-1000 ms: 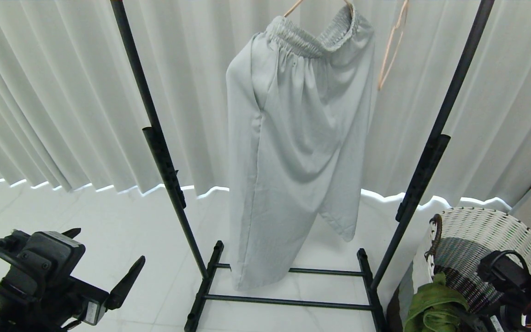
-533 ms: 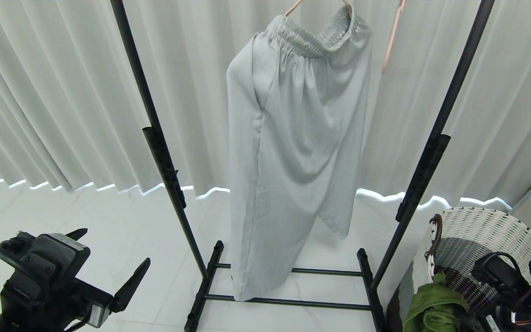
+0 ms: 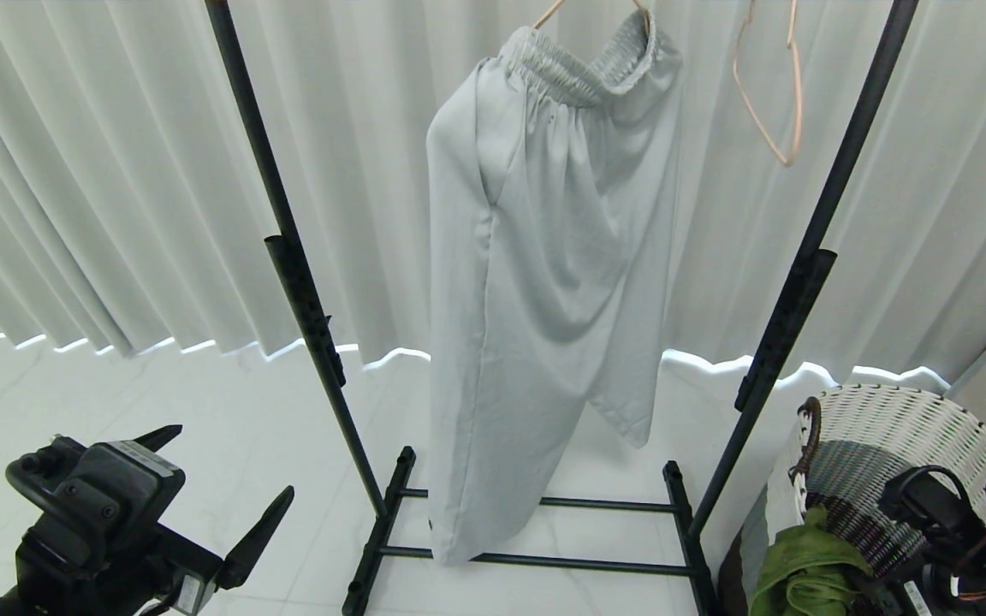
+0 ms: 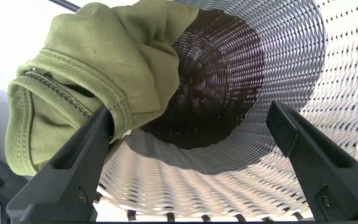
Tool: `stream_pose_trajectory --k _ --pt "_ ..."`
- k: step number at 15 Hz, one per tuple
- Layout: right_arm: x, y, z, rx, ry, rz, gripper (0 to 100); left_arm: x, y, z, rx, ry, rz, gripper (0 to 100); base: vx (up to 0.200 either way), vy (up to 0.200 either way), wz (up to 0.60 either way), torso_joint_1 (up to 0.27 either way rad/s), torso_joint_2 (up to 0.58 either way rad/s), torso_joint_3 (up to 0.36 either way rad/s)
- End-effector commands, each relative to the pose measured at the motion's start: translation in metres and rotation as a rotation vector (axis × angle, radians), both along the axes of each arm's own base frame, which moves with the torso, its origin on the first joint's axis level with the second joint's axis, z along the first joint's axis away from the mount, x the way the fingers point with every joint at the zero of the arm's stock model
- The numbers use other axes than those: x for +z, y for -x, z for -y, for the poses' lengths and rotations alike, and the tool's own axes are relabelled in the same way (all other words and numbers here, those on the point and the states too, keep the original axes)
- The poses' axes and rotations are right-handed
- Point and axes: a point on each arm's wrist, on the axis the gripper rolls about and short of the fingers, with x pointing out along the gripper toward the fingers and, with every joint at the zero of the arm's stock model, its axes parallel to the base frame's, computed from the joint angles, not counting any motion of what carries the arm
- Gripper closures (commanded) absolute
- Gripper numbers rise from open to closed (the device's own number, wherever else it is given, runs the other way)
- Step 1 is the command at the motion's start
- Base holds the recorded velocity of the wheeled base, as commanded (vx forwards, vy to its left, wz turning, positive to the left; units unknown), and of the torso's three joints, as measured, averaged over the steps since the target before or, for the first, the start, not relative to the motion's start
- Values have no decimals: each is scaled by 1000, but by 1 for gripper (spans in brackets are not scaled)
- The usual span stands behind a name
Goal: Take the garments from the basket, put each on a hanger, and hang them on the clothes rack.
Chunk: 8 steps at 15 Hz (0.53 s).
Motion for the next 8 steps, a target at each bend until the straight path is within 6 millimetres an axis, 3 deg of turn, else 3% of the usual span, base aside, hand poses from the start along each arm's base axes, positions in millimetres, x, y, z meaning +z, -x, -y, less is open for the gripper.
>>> stream_pose_trajectory --k 1,6,8 --pt "0 0 0 1 0 0 100 0 0 0 1 -1 -1 0 0 0 0 0 0 0" --pt "-2 6 -1 4 0 -18 100 0 0 0 1 -1 -1 0 0 0 0 0 0 0" --pt "9 11 -6 33 4 36 100 0 0 0 1 -1 -2 0 0 0 0 0 0 0"
